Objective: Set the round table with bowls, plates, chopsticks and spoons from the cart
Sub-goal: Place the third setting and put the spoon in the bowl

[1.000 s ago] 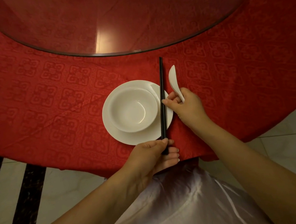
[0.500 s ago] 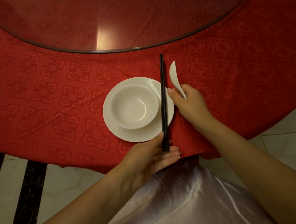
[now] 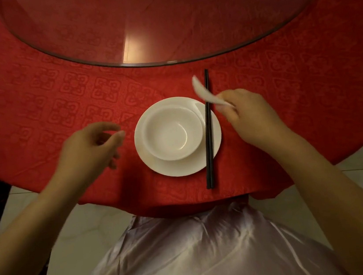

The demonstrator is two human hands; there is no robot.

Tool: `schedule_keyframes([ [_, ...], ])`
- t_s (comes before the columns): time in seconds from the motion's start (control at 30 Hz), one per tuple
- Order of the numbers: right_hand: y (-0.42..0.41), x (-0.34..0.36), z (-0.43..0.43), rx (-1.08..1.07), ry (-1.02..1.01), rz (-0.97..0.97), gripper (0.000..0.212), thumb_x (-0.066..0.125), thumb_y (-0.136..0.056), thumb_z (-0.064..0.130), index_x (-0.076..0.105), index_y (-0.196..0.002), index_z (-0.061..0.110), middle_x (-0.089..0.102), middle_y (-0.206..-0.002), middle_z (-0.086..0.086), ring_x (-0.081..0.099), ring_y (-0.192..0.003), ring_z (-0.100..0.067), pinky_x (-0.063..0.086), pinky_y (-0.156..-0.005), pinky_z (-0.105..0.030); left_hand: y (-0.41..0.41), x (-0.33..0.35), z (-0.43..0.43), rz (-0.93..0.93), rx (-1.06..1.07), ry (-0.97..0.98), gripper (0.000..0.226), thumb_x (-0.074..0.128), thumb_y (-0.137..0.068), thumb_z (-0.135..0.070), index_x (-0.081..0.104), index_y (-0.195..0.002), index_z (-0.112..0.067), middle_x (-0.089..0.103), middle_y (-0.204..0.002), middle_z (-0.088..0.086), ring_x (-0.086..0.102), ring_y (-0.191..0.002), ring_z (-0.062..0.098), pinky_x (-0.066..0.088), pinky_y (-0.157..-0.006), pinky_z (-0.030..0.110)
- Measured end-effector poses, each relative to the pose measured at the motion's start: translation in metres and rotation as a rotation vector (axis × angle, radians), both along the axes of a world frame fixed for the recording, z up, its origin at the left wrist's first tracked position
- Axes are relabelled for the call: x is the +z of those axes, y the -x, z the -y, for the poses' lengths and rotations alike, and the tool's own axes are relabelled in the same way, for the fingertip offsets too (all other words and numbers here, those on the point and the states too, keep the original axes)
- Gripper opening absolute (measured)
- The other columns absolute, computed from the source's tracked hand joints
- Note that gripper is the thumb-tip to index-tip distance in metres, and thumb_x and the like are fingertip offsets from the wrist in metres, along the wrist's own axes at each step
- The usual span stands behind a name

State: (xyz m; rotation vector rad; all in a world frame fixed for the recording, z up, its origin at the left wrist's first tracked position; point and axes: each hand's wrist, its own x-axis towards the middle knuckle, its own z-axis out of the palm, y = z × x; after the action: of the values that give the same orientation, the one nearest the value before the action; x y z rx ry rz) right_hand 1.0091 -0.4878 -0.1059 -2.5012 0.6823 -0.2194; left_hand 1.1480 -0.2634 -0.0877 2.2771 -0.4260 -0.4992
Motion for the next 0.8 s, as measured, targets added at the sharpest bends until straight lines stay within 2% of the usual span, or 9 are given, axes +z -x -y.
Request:
schedule_keyframes([
  [0.1,-0.007,0.004,-0.012,0.072,0.022,-0.071,0.034,0.055,-0.092,0.023,0.055,-0.126,0.016,0.055,-0.116,-0.006,0.053,-0.104,-0.021,0.034,-0.078,-0.024,-0.002,-0.020,0.023,-0.047,-0.028,-0.001,0.026,0.061,-0.087,-0.019,0.063,-0.113,-0.013,0.064,-0.078,0.001,0.059,-0.035,0.005,0.051,-0.042,0.015],
  [0.2,-0.008,0.008,-0.016,0.141,-0.005,-0.082,0.038,0.054,-0.093,0.024,0.052,-0.130,0.016,0.053,-0.123,-0.004,0.051,-0.110,-0.018,0.036,-0.084,-0.022,0.001,-0.033,0.038,-0.004,-0.058,-0.014,0.028,0.062,-0.086,-0.020,0.064,-0.113,-0.014,0.067,-0.083,0.004,0.065,-0.050,0.016,0.059,-0.060,0.028],
  [0.23,-0.007,0.009,-0.017,0.174,-0.008,-0.094,0.038,0.054,-0.093,0.025,0.051,-0.130,0.016,0.053,-0.124,-0.004,0.051,-0.111,-0.018,0.036,-0.085,-0.022,0.002,-0.034,0.041,0.034,-0.066,-0.034,0.029,0.062,-0.085,-0.019,0.065,-0.113,-0.014,0.067,-0.081,0.003,0.065,-0.055,0.018,0.058,-0.064,0.029],
  [0.27,-0.007,0.010,-0.017,0.212,-0.008,-0.118,0.039,0.052,-0.094,0.026,0.050,-0.131,0.016,0.052,-0.124,-0.004,0.050,-0.112,-0.018,0.037,-0.086,-0.022,0.003,-0.036,0.042,0.060,-0.065,-0.042,0.028,0.061,-0.084,-0.017,0.065,-0.112,-0.014,0.065,-0.075,-0.001,0.064,-0.054,0.015,0.057,-0.061,0.023],
  [0.33,-0.007,0.010,-0.020,0.300,-0.001,-0.183,0.039,0.049,-0.095,0.025,0.048,-0.133,0.016,0.051,-0.123,-0.004,0.048,-0.113,-0.018,0.037,-0.088,-0.023,0.003,-0.039,0.044,0.058,-0.047,-0.029,0.026,0.058,-0.085,-0.011,0.066,-0.109,-0.013,0.059,-0.065,-0.011,0.059,-0.040,0.004,0.047,-0.043,0.009],
  [0.43,-0.009,0.008,-0.025,0.400,0.047,-0.264,0.038,0.045,-0.096,0.022,0.048,-0.133,0.014,0.050,-0.122,-0.006,0.044,-0.116,-0.020,0.038,-0.094,-0.029,0.004,-0.038,0.046,0.054,-0.035,-0.020,0.026,0.056,-0.085,-0.008,0.067,-0.108,-0.013,0.055,-0.063,-0.014,0.056,-0.037,-0.008,0.040,-0.037,0.004],
  [0.53,-0.012,0.012,-0.027,0.401,0.123,-0.281,0.035,0.044,-0.096,0.022,0.052,-0.128,0.013,0.049,-0.119,-0.005,0.041,-0.116,-0.021,0.038,-0.095,-0.031,0.005,-0.035,0.047,0.068,-0.027,-0.019,0.027,0.055,-0.086,-0.008,0.066,-0.110,-0.011,0.053,-0.066,-0.015,0.054,-0.041,0.004,0.039,-0.039,0.003],
  [0.63,-0.012,0.013,-0.027,0.385,0.174,-0.269,0.036,0.048,-0.095,0.019,0.053,-0.130,0.015,0.048,-0.117,-0.004,0.041,-0.114,-0.021,0.037,-0.094,-0.031,0.007,-0.035,0.047,0.081,-0.026,-0.017,0.028,0.055,-0.087,-0.008,0.065,-0.114,-0.010,0.050,-0.067,-0.016,0.050,-0.051,-0.001,0.038,-0.040,0.001],
  [0.8,-0.014,0.009,-0.029,0.308,0.098,-0.245,0.040,0.053,-0.092,0.014,0.051,-0.132,0.017,0.047,-0.121,-0.002,0.043,-0.118,-0.022,0.040,-0.099,-0.034,0.009,-0.036,0.046,0.112,-0.041,-0.012,0.028,0.054,-0.087,-0.007,0.064,-0.113,-0.007,0.050,-0.069,-0.015,0.048,-0.052,-0.002,0.037,-0.043,-0.001],
])
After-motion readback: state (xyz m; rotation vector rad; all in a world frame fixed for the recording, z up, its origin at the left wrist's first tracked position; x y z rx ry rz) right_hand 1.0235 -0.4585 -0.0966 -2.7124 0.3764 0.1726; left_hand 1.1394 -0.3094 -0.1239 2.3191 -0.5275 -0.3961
